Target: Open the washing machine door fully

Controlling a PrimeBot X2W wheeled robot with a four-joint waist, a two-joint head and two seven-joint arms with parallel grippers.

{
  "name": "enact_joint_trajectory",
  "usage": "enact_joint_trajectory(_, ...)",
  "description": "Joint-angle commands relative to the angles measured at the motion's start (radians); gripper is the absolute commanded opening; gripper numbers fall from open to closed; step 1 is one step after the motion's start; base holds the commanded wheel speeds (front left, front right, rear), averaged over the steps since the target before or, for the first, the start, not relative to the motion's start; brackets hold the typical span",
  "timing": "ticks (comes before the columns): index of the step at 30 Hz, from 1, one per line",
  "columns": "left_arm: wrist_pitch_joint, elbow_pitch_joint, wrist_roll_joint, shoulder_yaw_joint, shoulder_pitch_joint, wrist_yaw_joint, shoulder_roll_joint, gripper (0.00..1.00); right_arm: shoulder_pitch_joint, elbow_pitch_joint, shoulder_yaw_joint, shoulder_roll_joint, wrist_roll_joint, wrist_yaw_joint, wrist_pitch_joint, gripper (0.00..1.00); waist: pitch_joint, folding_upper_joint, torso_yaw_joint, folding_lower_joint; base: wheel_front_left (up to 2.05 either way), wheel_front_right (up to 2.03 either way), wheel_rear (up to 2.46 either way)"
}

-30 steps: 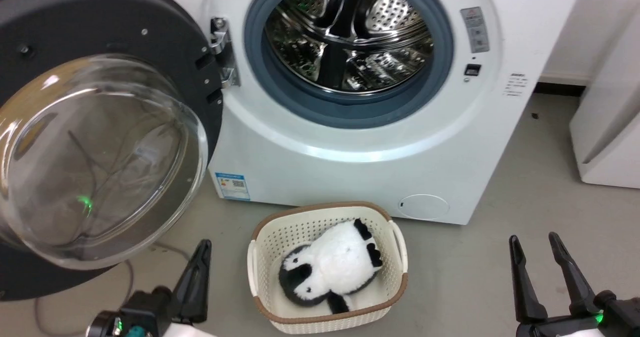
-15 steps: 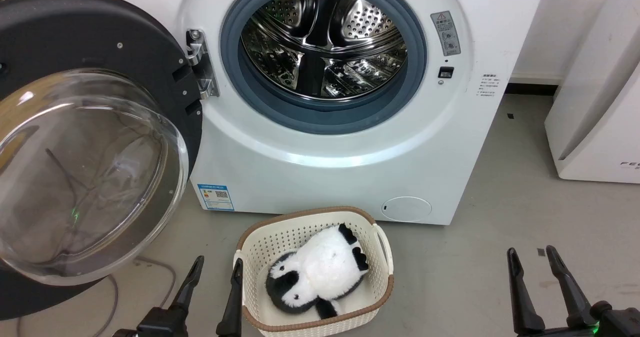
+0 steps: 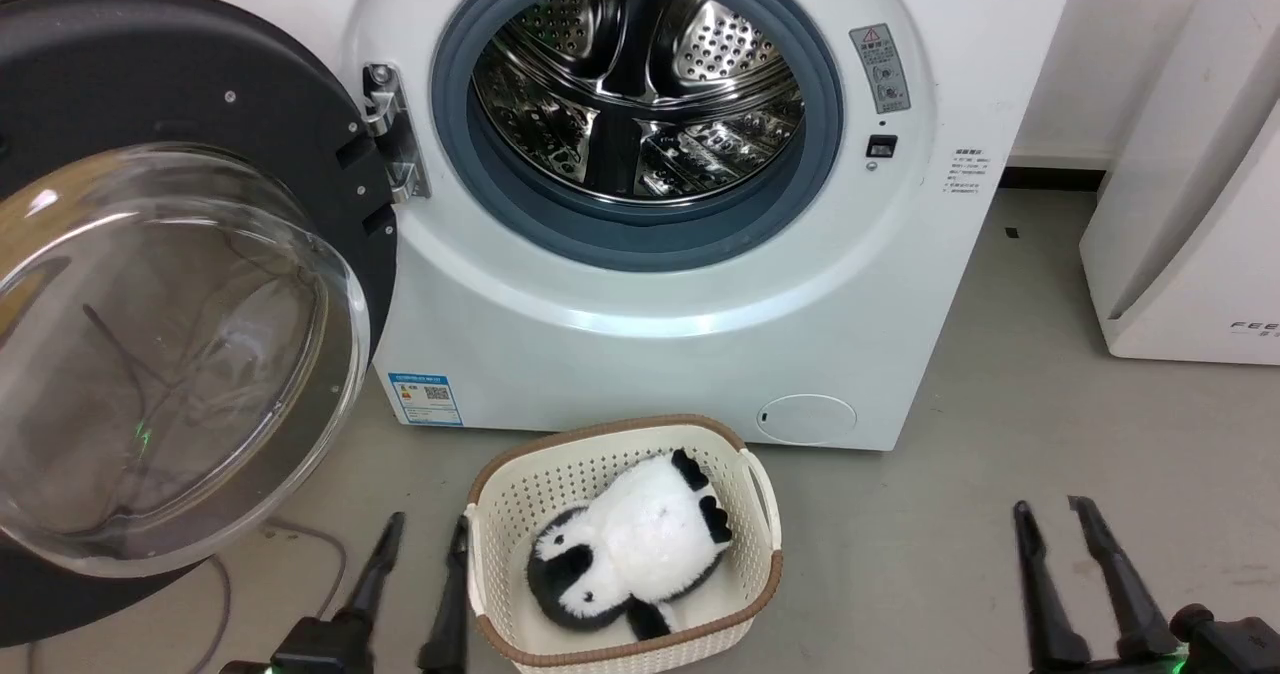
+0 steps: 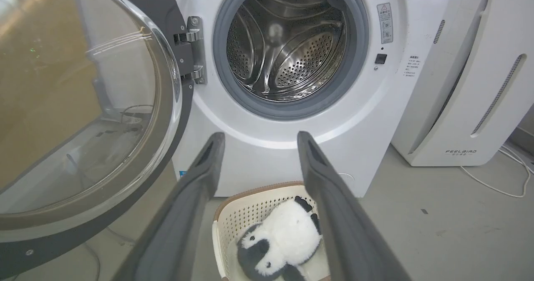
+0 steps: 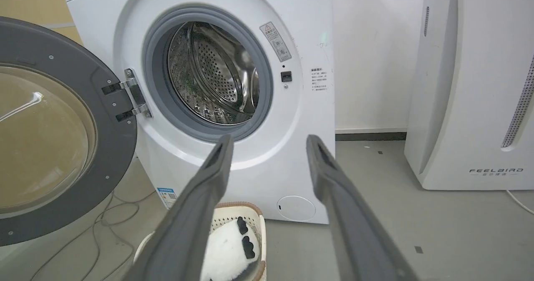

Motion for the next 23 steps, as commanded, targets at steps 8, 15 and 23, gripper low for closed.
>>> enact_joint_trajectory(8,0.010,0.000,0.008,0.005,-0.004,-0.003,-0.004,0.00,-0.005,0.001,0.001,0.001,-0.007,0.000,0.009,0.00,0.000,0.0000,-0.003,0.0000,0.00,0.00,0.00)
enact_joint_trajectory(15,0.024,-0.002,0.021,0.017,-0.010,-0.008,-0.010,0.00,-0.014,0.002,0.001,0.002,-0.020,0.000,0.023,0.00,0.001,0.0000,-0.007,0.0000,0.00,0.00,0.00)
enact_joint_trajectory(23,0.040,-0.004,0.035,0.030,-0.017,-0.013,-0.018,0.00,-0.024,0.004,0.001,0.003,-0.034,0.000,0.040,0.00,0.002,0.0000,-0.012,0.0000,0.00,0.00,0.00)
